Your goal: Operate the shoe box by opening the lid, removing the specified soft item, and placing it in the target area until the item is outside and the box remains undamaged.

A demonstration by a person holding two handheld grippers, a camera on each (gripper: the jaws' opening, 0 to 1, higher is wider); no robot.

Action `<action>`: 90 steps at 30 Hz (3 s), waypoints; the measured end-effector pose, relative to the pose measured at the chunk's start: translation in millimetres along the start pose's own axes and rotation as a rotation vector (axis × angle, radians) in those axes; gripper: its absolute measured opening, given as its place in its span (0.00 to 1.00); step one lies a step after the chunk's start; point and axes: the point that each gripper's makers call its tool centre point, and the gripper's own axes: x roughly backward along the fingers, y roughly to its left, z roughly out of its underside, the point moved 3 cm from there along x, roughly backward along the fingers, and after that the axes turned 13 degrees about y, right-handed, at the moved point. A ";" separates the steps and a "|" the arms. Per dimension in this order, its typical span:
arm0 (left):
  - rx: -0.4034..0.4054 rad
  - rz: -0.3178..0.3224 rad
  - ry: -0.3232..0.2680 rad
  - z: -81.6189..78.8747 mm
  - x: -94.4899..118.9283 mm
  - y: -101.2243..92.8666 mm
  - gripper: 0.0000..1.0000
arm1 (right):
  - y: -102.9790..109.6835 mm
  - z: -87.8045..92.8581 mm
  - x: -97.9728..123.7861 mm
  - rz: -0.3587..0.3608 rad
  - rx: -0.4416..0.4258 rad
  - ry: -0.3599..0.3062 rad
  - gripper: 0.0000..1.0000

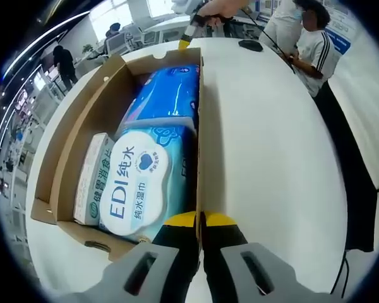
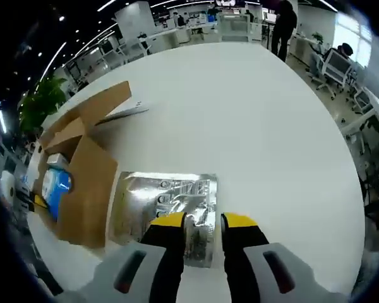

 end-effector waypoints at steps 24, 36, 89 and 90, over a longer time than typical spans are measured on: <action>0.003 -0.005 0.004 -0.7 -0.6 -0.4 0.01 | 44.5 17.2 -35.4 0.064 0.063 -0.113 0.46; 0.004 -0.003 0.004 -0.8 -0.1 -0.5 0.01 | 37.1 23.7 -49.5 0.067 0.082 -0.133 0.47; -0.016 -0.012 0.007 -0.4 -0.5 -0.1 0.00 | 69.8 21.6 -52.6 0.016 0.268 -0.152 0.36; -0.019 -0.016 0.007 -0.4 -0.7 -0.7 0.00 | 69.5 22.0 -52.9 0.015 0.269 -0.154 0.36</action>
